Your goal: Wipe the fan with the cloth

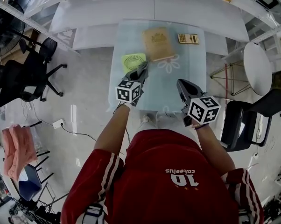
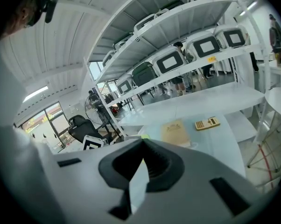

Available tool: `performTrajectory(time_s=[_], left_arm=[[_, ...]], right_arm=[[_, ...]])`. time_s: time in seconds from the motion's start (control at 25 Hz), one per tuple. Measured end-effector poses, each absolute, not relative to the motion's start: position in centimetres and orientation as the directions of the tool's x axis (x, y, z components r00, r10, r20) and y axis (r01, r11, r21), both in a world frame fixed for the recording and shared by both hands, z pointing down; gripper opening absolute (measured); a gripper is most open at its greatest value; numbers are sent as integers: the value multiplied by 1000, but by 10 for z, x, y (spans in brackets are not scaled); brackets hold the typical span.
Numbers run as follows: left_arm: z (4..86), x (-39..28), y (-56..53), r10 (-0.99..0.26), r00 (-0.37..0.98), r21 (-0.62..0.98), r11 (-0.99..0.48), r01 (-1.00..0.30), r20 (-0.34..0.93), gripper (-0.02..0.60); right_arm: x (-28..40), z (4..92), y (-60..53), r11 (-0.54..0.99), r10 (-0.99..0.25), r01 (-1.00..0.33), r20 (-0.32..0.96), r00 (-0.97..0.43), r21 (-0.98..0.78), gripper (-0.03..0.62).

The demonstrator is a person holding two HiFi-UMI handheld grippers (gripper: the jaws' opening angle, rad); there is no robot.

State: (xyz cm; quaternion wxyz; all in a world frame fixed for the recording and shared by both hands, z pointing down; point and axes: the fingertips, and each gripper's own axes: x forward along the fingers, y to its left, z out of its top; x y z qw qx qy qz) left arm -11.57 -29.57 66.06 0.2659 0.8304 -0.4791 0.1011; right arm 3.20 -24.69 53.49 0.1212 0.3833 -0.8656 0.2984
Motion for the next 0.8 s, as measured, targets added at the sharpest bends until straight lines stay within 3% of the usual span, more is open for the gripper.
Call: performTrajectory(time_s=[0.8], left_arm=[[707, -123, -328, -710, 509, 387, -348, -854, 486, 28]], right_arm=[[36, 563, -265, 511, -574, -753, 487, -658, -415, 6]])
